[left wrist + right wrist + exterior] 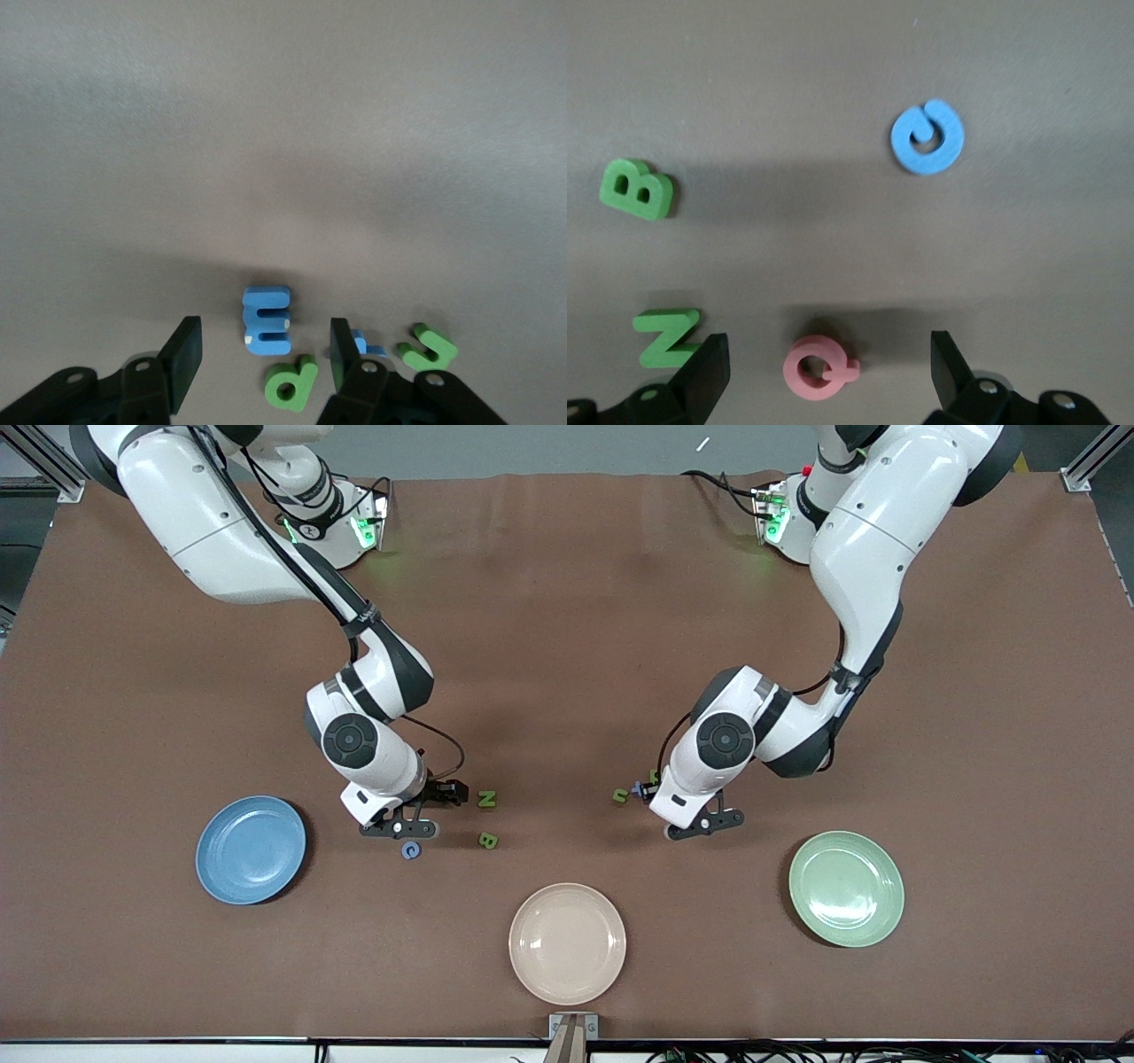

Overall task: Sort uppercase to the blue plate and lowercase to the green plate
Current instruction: 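Grasp the blue E with the left gripper while the right gripper grasps pink Q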

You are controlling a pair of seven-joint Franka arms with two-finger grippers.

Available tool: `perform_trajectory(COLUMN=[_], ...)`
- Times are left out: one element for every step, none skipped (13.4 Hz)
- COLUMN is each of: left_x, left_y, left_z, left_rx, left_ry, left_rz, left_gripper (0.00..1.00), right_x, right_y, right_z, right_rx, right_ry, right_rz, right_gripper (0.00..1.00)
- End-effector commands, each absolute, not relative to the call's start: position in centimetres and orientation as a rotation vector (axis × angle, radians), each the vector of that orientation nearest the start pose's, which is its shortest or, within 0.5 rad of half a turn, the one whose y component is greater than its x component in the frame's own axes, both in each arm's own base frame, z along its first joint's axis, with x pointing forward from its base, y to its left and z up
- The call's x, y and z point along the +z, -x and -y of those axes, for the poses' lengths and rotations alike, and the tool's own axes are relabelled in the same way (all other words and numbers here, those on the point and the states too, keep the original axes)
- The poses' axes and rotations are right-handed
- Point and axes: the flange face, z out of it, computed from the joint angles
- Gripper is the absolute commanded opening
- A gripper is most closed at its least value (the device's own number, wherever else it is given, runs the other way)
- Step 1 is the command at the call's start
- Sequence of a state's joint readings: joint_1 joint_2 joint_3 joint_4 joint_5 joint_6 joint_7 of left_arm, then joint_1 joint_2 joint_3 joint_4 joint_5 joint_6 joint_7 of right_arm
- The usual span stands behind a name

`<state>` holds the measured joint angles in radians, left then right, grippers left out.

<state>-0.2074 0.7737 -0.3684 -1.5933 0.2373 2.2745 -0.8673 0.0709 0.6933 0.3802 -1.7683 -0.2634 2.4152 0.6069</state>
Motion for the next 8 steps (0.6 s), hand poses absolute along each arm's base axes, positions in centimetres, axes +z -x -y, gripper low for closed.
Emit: perform_trajectory(left_x=[18.6, 18.4, 18.3, 18.1, 17.9, 17.9, 17.8, 17.8], left_y=[-60.2, -60.1, -60.1, -60.2, -60.1, -60.1, -60.1, -60.2], left_z=[34.7, 34.7, 34.7, 34.6, 34.6, 34.6, 34.5, 34.3], left_rx=[0.112, 0.116, 0.118, 0.122, 0.127, 0.129, 0.127, 0.126], left_ry=[3.145, 3.143, 3.143, 3.143, 3.142, 3.141, 3.139, 3.139], left_rz=[0.365, 0.364, 0.361, 0.366, 0.366, 0.365, 0.363, 0.362], left_gripper=[0.6, 0.59, 0.58, 0.55, 0.51, 0.43, 0.32, 0.23], right_x=[18.4, 18.3, 18.2, 17.7, 17.6, 17.5, 17.4, 17.4], right_y=[-58.6, -58.5, -58.4, -58.1, -58.0, -57.9, -57.9, -57.9], right_z=[-27.7, -27.7, -27.7, -27.7, -27.7, -27.6, -27.7, -27.7], right_rx=[-0.003, -0.003, -0.004, 0.003, -0.006, -0.008, -0.007, -0.008], right_ry=[3.079, 3.086, 3.09, 3.097, 3.109, 3.112, 3.111, 3.112], right_rz=[-0.061, -0.047, -0.04, -0.024, 0.004, 0.011, 0.013, 0.015], right_gripper=[1.0, 0.97, 0.93, 0.86, 0.81, 0.74, 0.68, 0.62])
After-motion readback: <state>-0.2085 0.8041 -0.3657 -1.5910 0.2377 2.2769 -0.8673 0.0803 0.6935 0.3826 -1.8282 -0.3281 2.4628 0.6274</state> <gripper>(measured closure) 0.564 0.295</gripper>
